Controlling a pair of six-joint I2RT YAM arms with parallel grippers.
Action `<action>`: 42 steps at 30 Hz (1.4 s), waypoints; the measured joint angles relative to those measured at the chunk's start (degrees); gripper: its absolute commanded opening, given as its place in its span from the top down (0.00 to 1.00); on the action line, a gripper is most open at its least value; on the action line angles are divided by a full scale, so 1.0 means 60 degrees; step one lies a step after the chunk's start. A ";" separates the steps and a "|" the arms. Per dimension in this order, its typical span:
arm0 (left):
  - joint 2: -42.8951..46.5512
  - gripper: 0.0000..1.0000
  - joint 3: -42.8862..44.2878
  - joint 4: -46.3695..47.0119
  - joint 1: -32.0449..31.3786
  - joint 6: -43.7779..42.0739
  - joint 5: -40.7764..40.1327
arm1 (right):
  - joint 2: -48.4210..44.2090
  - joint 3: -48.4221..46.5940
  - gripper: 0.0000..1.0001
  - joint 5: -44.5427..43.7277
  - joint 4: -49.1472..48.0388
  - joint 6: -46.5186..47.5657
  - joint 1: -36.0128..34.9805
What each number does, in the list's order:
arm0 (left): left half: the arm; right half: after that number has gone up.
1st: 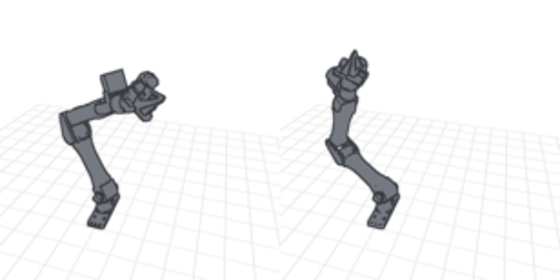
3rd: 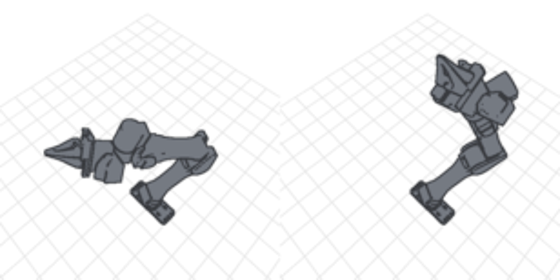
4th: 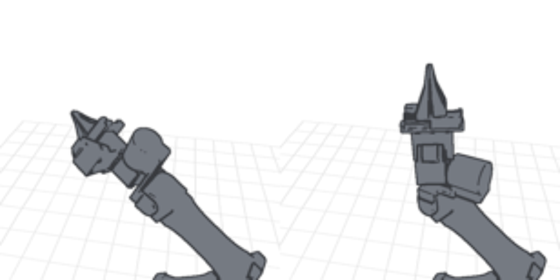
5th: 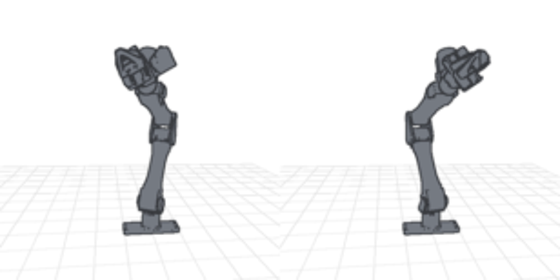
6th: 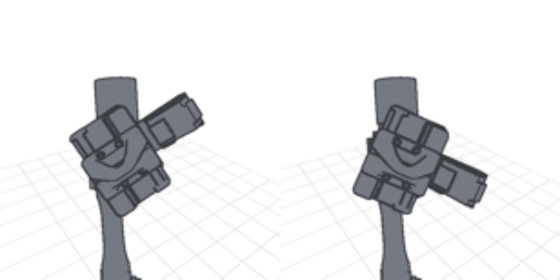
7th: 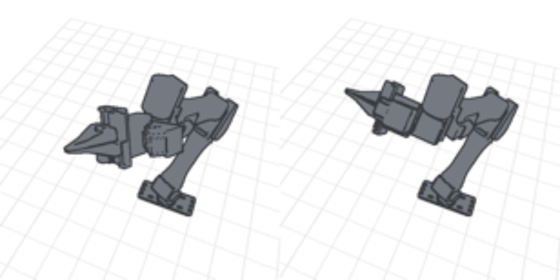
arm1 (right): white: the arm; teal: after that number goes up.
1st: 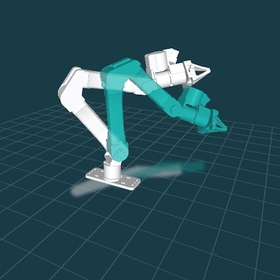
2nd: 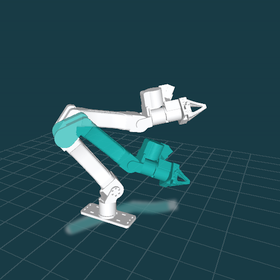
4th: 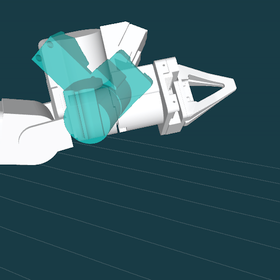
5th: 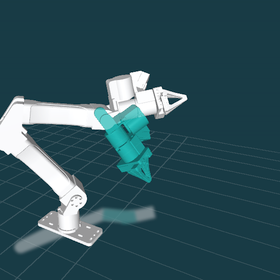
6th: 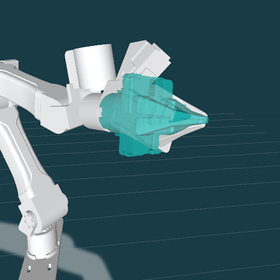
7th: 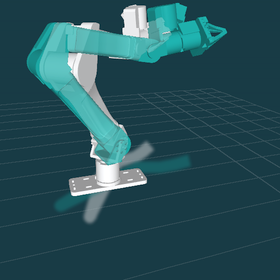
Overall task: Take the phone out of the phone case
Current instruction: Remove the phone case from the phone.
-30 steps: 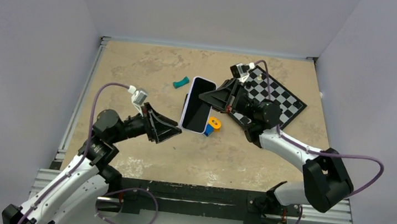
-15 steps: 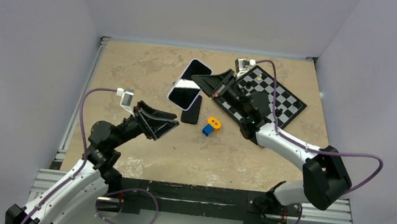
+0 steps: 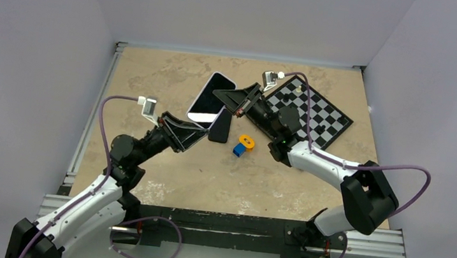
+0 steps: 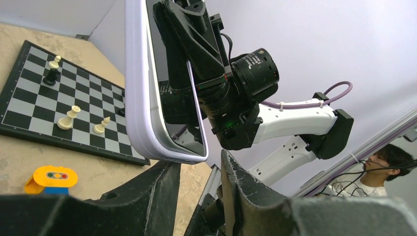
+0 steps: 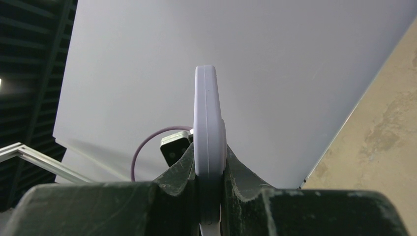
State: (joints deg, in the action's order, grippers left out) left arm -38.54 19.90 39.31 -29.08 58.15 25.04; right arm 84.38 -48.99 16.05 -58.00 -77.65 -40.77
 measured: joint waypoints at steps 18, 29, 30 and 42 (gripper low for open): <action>-0.0262 0.72 -0.0018 0.0510 0.0000 0.0211 -0.0051 | -0.0004 0.0000 1.00 -0.0055 -0.0284 -0.0178 0.0000; -0.0361 0.80 0.0127 0.0448 0.0000 0.0208 0.0044 | -0.0004 0.0000 1.00 -0.0018 -0.0481 -0.0189 0.0004; -0.0382 0.82 0.0157 0.0437 0.0000 0.0208 0.0058 | -0.0004 0.0000 1.00 -0.0018 -0.0488 -0.0193 0.0004; -0.0237 1.00 0.0419 -0.0557 -0.0091 -0.0251 -0.0255 | -0.0004 0.0000 1.00 -0.0004 -0.0510 -0.0335 0.0044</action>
State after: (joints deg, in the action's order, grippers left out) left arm -39.97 22.41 35.97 -29.63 56.64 23.51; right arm 84.36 -48.99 16.03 -61.06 -79.66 -40.51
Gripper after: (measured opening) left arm 0.220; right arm 0.169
